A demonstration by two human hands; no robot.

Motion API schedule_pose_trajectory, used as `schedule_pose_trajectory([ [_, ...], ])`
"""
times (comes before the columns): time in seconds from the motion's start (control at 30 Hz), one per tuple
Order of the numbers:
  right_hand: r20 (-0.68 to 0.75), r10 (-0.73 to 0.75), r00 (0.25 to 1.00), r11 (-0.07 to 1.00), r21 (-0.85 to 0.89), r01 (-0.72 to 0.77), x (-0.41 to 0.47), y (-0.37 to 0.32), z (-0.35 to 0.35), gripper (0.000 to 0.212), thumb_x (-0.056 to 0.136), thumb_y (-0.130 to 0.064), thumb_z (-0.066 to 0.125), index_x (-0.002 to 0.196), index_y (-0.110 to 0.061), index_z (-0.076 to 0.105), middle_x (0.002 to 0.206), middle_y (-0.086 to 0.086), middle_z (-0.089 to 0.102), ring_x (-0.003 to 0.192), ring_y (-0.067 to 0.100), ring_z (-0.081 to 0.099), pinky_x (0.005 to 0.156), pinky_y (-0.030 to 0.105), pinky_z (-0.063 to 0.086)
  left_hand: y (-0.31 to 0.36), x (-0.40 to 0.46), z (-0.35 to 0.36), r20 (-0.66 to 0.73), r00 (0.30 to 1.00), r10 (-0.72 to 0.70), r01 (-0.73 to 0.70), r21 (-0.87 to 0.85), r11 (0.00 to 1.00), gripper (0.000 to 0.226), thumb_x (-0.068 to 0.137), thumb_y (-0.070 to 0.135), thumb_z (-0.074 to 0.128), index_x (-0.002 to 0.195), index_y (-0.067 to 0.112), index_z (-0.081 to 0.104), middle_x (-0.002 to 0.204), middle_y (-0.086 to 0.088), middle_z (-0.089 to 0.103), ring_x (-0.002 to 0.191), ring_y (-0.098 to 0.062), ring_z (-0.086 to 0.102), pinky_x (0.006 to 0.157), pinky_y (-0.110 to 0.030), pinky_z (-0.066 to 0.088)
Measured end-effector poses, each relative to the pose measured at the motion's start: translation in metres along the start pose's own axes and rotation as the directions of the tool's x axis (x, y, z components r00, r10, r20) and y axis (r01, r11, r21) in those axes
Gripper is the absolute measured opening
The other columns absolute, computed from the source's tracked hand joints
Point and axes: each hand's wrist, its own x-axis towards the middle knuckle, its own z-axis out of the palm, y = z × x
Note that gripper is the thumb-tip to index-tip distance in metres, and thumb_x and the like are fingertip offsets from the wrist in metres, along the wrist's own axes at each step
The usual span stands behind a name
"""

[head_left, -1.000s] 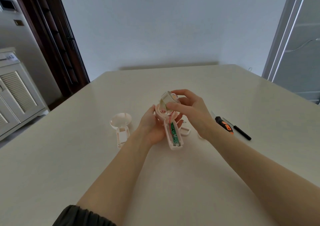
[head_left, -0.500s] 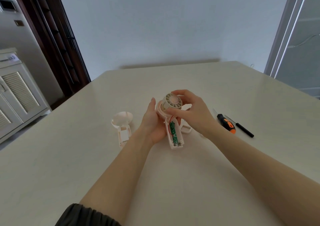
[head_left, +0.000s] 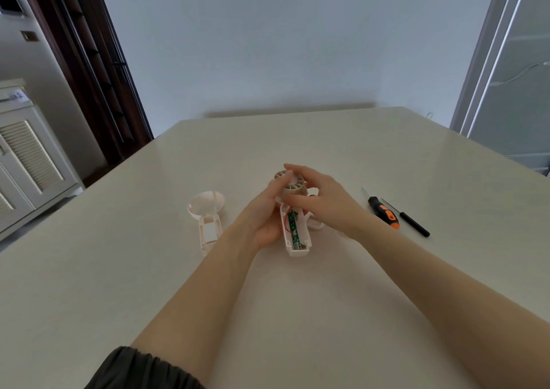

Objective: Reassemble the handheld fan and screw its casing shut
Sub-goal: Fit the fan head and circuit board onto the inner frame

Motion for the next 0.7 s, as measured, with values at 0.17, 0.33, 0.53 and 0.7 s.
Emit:
schedule_pose_trajectory([
  [0.17,-0.125,0.085,0.989,0.996,0.018,-0.083,0.0,-0.003,-0.003,0.043,0.08,-0.032,0.07,0.121,-0.029,0.056,0.111,-0.008,0.059,0.097,0.008,0.057,0.081,0.022,0.048,0.001,0.003,-0.001,-0.04,0.998,0.04,-0.045,-0.114,0.992,0.017,0.096,0.02,0.052,0.097,0.005,0.057,0.088,-0.013,0.068,0.081,-0.022,0.067,0.091,-0.033,0.048],
  [0.33,-0.122,0.039,0.992,0.987,-0.151,-0.057,-0.006,-0.008,-0.005,0.013,0.073,-0.024,0.074,0.069,-0.014,0.067,0.064,-0.007,0.061,0.05,-0.004,0.049,0.046,0.005,0.036,0.002,0.011,-0.005,-0.142,0.976,0.168,-0.183,-0.1,0.978,0.011,0.095,0.017,0.052,0.095,0.006,0.054,0.084,-0.008,0.056,0.077,-0.018,0.056,0.081,-0.031,0.048],
  [0.53,-0.078,0.068,0.995,0.938,-0.335,-0.09,-0.011,-0.009,0.007,0.018,0.071,-0.019,0.071,0.073,-0.002,0.068,0.056,-0.002,0.054,0.052,0.009,0.045,0.049,0.02,0.035,0.002,0.013,-0.007,-0.201,0.935,0.291,-0.304,-0.036,0.952,0.018,0.093,0.015,0.056,0.109,0.008,0.053,0.1,-0.011,0.059,0.088,-0.022,0.061,0.08,-0.037,0.052],
  [0.7,-0.106,0.159,0.982,0.965,-0.193,-0.177,-0.009,-0.008,0.004,0.015,0.073,-0.015,0.069,0.073,0.0,0.071,0.056,0.002,0.056,0.048,0.007,0.046,0.047,0.018,0.037,0.003,0.01,-0.005,-0.203,0.942,0.269,-0.292,-0.091,0.952,0.042,0.092,0.019,0.058,0.13,0.01,0.043,0.117,-0.013,0.056,0.101,-0.027,0.062,0.078,-0.046,0.054],
])
